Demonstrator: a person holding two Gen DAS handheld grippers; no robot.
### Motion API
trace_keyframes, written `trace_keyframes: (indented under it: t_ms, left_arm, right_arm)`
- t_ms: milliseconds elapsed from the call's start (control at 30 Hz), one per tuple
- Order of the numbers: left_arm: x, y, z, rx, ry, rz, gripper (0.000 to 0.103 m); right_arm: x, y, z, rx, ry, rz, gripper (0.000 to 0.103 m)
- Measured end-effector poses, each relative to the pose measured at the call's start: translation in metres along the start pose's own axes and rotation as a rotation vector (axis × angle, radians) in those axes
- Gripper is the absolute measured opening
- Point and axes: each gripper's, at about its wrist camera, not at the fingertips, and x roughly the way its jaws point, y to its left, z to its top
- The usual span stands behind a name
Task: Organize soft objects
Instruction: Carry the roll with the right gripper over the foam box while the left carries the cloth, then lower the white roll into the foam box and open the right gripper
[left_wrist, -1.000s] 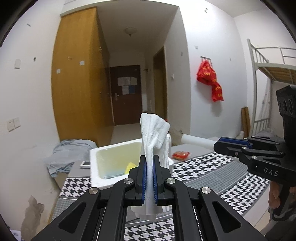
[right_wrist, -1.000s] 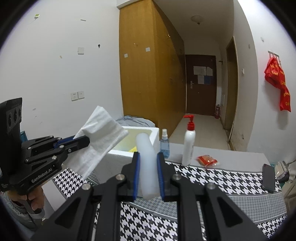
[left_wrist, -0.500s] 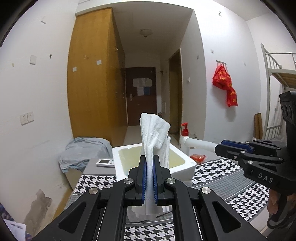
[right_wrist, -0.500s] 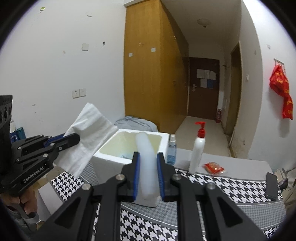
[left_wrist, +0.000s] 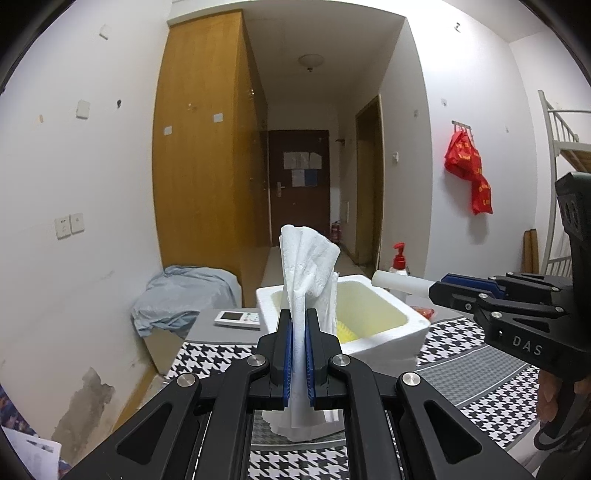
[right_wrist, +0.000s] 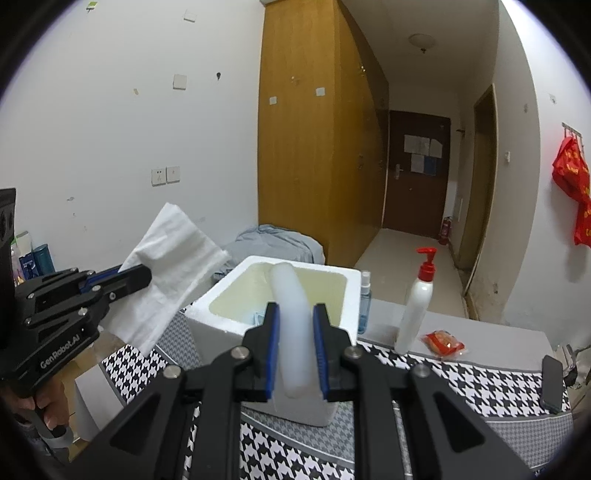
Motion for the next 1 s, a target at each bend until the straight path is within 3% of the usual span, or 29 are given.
trace_keyframes:
  t_ms: [500,900,1000]
  left_arm:
    - [0.015,0.035,-0.008,-0.052,0.023,0.061,0.007]
    - [0.027,0.042,-0.012,-0.073,0.072,0.076,0.007]
    - [0.028,0.041,-0.011,-0.069,0.073,0.077,0.007]
  right_arm:
    - [0.063,0.01,0.02,-0.019,0.062,0.002,0.021]
    - [0.113,-0.001,0.024,0.01,0.143,-0.014,0.021]
    - [0.124,-0.007,0.023,0.032,0.17,-0.014,0.028]
